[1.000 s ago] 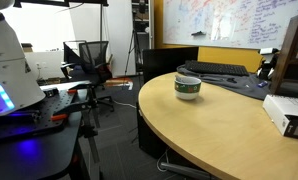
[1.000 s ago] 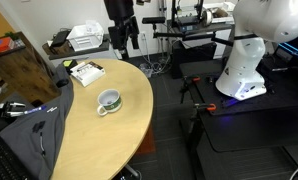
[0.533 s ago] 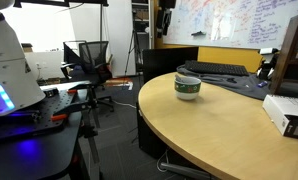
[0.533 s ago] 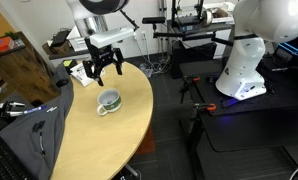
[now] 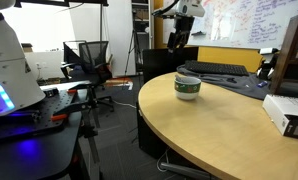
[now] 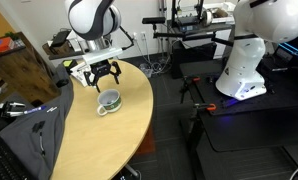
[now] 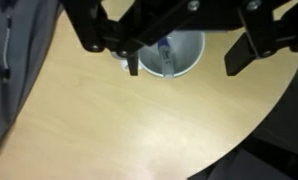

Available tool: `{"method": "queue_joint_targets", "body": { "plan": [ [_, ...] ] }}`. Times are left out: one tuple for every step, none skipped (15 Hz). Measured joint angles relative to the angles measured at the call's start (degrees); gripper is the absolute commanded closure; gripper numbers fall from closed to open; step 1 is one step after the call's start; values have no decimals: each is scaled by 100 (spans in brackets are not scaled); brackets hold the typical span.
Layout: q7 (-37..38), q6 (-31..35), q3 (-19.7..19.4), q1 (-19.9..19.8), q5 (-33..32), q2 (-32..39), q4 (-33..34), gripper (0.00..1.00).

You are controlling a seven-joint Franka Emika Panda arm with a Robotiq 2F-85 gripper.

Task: Remove the blue marker from the green and white mug

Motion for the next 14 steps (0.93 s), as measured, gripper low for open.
{"method": "queue_joint_targets", "body": {
  "plan": [
    [-5,10,-21,-32,43,100,75,40],
    [-20,34,-26,-67,74,192,135,49],
    [-63,77,-26,-101,103,289,194,56],
    [-133,133,-27,-129,118,390,252,62],
    [-211,190,-26,-149,120,497,314,63],
    [-308,251,-26,-167,127,605,381,67],
    [-402,319,-26,-183,129,711,443,68],
    [-507,375,-26,-195,129,815,510,67],
    [-599,418,-25,-204,129,915,574,62],
    [-677,455,-25,-213,129,1012,646,59],
    [-719,473,-24,-224,129,1106,718,56],
    [-762,486,-21,-242,132,1195,789,52],
    [-804,488,-18,-268,139,1283,861,55],
    [-815,488,-17,-291,144,1365,930,54]
  ]
}}
